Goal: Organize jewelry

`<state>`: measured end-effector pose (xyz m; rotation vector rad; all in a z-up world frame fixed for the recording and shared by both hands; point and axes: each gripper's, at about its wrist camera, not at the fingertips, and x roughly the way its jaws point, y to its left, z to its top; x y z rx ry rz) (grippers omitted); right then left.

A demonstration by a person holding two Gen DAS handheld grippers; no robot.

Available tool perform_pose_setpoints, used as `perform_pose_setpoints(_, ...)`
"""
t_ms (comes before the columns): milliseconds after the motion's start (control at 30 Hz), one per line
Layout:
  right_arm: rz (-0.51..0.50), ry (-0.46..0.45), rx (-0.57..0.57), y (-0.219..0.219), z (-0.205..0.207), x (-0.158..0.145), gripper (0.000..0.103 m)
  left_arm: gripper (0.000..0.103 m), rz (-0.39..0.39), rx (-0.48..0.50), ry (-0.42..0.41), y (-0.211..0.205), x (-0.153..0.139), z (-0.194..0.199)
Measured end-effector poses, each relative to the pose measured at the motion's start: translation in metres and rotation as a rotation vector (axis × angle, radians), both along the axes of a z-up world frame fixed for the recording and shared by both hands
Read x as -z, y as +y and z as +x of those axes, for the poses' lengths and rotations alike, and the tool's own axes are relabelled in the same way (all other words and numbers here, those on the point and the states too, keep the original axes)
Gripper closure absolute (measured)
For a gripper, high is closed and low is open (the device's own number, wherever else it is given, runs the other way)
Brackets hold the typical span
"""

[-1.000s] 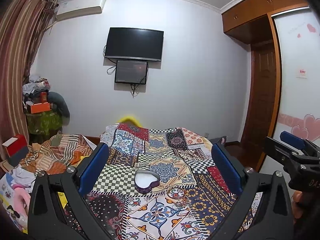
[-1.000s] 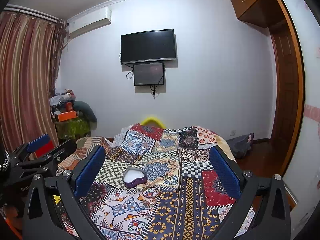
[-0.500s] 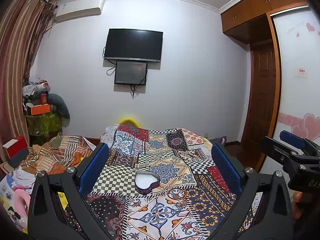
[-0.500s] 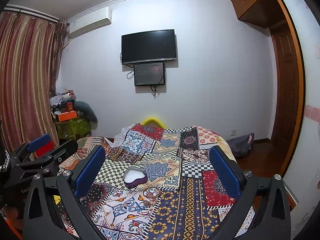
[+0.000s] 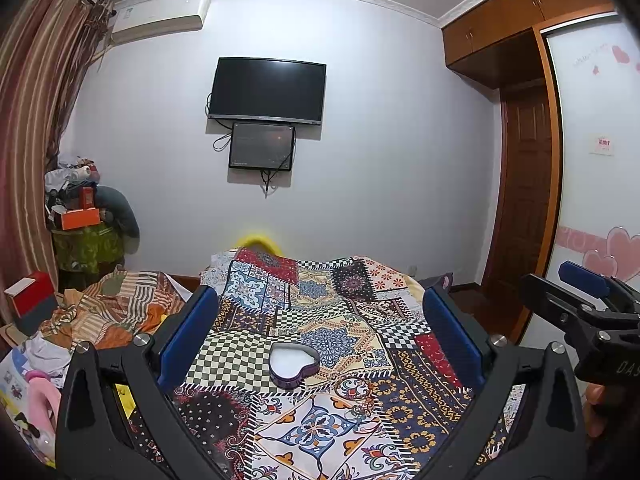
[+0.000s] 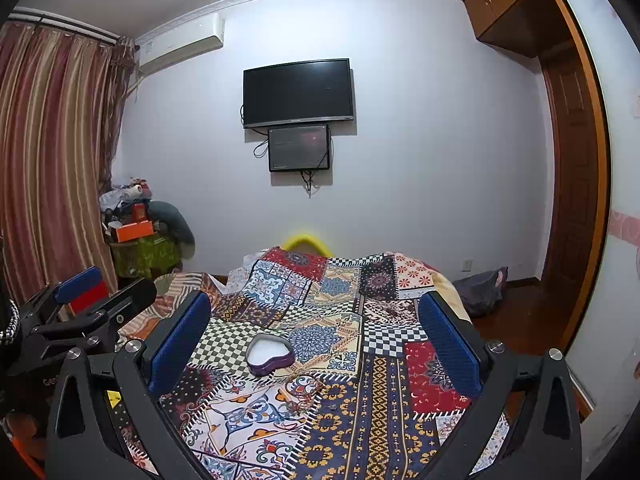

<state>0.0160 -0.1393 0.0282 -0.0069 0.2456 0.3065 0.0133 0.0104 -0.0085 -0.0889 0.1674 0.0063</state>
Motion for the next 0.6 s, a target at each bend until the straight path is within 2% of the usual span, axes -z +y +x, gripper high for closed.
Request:
perform_pose_setpoints(367, -0.005, 0.024, -0.002, 0.001, 0.01, 0.005, 0.0, 0.0, -0.002, -0.002, 0.014, 0.001, 0.005, 0.008)
perform_pose_setpoints(600, -0.015, 0.074, 0.003, 0.002, 0.03, 0.02, 0.0, 0.0, -0.007, -0.014, 0.063, 0.007, 0.019, 0.029)
